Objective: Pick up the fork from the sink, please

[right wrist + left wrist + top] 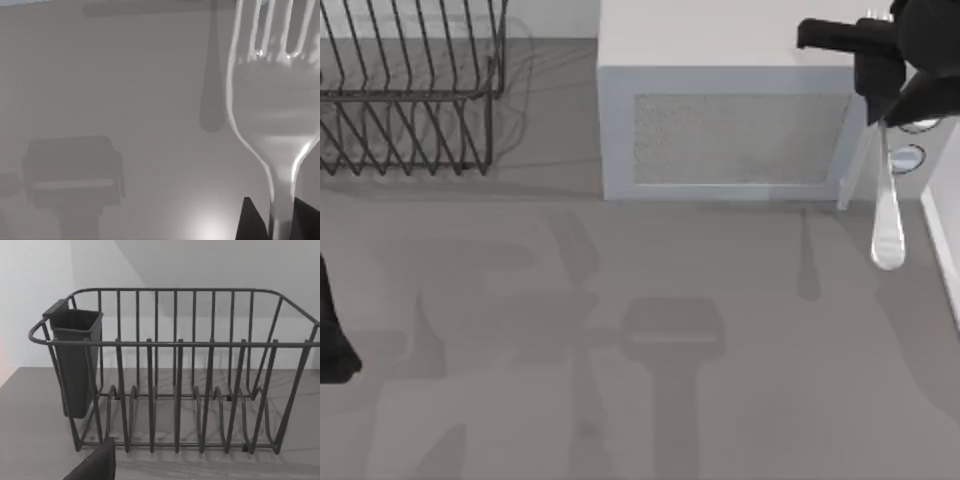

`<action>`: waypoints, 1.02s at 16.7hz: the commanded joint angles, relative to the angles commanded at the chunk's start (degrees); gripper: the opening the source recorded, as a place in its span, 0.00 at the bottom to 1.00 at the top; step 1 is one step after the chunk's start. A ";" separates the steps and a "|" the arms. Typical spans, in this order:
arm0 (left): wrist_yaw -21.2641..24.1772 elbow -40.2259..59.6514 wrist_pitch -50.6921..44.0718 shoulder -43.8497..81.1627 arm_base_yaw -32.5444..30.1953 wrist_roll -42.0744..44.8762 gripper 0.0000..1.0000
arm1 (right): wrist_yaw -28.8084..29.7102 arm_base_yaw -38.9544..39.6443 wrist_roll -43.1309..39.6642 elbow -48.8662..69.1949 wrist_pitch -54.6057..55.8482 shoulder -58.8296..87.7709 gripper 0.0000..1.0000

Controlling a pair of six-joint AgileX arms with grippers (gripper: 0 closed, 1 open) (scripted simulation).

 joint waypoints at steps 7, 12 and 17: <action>0.00 0.00 0.00 0.00 0.00 0.00 1.00 | -1.37 14.82 9.35 -9.41 -2.03 3.40 0.00; 0.00 0.00 0.00 0.00 0.00 0.00 1.00 | -1.45 14.74 9.43 -9.56 -1.77 3.45 0.00; 0.00 0.00 0.00 0.00 0.00 0.00 1.00 | -1.42 14.86 9.47 -17.92 7.74 4.71 0.00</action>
